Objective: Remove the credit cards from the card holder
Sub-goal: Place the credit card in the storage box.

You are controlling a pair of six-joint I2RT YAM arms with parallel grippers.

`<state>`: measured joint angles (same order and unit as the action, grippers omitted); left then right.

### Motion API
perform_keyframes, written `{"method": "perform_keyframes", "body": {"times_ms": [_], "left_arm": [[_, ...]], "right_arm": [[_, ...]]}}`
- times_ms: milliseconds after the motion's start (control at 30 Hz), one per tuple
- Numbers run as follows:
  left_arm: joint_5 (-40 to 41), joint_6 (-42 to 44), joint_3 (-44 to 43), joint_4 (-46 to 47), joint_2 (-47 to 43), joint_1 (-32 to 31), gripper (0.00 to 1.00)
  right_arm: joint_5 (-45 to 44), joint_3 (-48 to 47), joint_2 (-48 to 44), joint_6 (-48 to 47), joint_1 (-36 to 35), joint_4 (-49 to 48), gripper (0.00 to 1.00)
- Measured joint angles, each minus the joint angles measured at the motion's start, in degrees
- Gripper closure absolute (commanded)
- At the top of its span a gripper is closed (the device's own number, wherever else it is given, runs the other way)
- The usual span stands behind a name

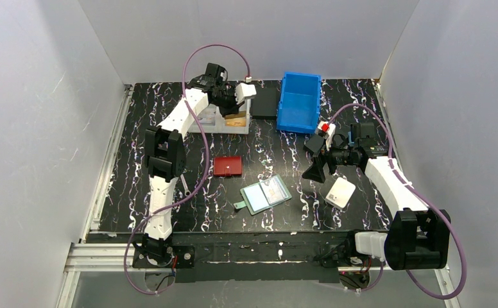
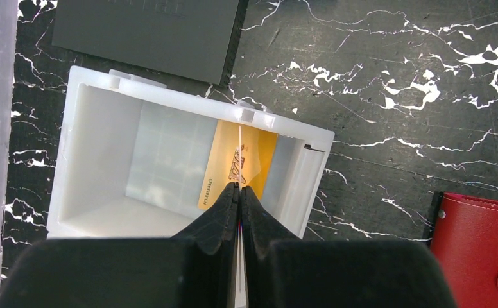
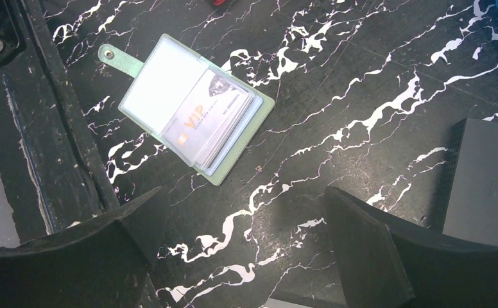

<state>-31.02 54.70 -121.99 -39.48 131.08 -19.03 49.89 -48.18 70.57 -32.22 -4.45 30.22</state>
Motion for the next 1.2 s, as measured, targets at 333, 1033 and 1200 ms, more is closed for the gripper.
{"method": "perform_keyframes", "body": {"times_ms": [333, 1033, 1200], "left_arm": [[-1.3, 0.8, 0.0, 0.5, 5.0, 0.6, 0.99], [6.0, -5.7, -0.4, 10.3, 6.4, 0.8, 0.58], [13.6, -10.4, -0.4, 15.2, 6.2, 0.5, 0.48]], "right_arm": [[0.4, 0.0, 0.1, -0.6, 0.3, 0.0, 0.01], [1.3, 0.1, 0.4, -1.1, 0.7, 0.0, 0.02], [1.3, 0.1, 0.4, -1.2, 0.8, 0.0, 0.02]]}}
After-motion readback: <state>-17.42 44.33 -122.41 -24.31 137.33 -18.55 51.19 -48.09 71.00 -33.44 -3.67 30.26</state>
